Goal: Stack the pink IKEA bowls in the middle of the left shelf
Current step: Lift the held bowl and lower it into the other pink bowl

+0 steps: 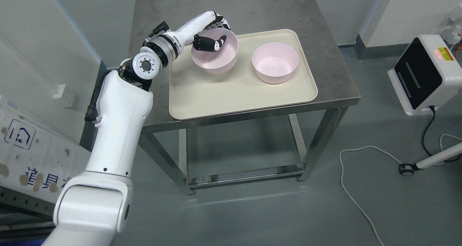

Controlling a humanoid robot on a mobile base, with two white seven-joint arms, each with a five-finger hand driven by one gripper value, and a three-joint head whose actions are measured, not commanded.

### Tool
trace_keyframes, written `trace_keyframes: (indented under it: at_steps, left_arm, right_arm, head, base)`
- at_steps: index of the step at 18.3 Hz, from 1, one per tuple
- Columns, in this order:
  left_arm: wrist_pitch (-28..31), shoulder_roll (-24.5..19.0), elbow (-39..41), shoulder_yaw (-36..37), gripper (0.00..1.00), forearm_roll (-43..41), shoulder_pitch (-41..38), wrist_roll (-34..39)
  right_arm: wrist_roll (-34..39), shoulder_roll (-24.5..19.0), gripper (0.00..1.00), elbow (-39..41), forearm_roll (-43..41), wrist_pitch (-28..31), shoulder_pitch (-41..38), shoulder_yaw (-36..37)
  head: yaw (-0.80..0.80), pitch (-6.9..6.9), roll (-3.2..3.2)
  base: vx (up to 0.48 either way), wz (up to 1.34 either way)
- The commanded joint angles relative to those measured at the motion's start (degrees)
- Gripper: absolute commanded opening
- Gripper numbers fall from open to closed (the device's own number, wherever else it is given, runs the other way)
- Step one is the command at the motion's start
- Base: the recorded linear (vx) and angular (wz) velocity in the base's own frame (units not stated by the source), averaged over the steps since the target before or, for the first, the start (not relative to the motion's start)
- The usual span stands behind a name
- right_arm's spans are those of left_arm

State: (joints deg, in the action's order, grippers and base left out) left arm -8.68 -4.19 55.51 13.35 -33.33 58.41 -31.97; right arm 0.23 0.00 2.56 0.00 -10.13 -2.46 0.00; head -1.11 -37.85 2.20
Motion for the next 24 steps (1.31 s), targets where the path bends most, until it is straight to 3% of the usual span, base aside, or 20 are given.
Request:
trace_keyframes:
  at_steps: [1,3,6,21,22,23,24]
  left_arm:
    - [-0.11,3.19,0.39,12.62,0.01,2.03,2.94,0.15]
    - [0.41,3.19,-0.14,20.97,0.01,2.47,3.03,3.56]
    - [0.68,3.19,-2.68,26.19,0.02,5.8,3.21,12.79]
    - [1.91,3.19,-7.43,25.58,0.07,7.84,7.25,17.47]
    - [1.91,3.19,-8.13,25.67,0.12,7.66,7.25,17.38]
    - [1.91,3.19,-9.36,25.93,0.27,6.97,7.25,17.47]
    - [2.0,3.19,-10.5,26.02,0.55,6.09,7.25,17.47]
  right_arm:
    - [0.04,1.0,1.0,-0.02,0.44,0.02,0.0,0.62]
    - [0.04,1.0,1.0,-0.02,0.44,0.02,0.0,0.62]
    - [0.04,1.0,1.0,-0.02,0.44,0.02,0.0,0.62]
    - [0.04,1.0,1.0,0.07,0.44,0.02,0.0,0.62]
    - [0.04,1.0,1.0,-0.01,0.44,0.02,0.0,0.62]
    - [0.04,1.0,1.0,-0.02,0.44,0.02,0.0,0.62]
    - [0.04,1.0,1.0,-0.02,0.44,0.02,0.0,0.62]
  head:
    - [0.0,0.0,0.0]
    - [0.0,0.0,0.0]
    - [0.0,0.0,0.0]
    - [0.0,0.0,0.0]
    - [0.0,0.0,0.0]
    - [0.0,0.0,0.0]
    - [0.0,0.0,0.0]
  base:
    - [0.0,0.0]
    - [0.0,0.0]
    - [0.0,0.0]
    - [0.0,0.0]
    - [0.0,0.0]
    - [0.0,0.0]
    - [0.0,0.0]
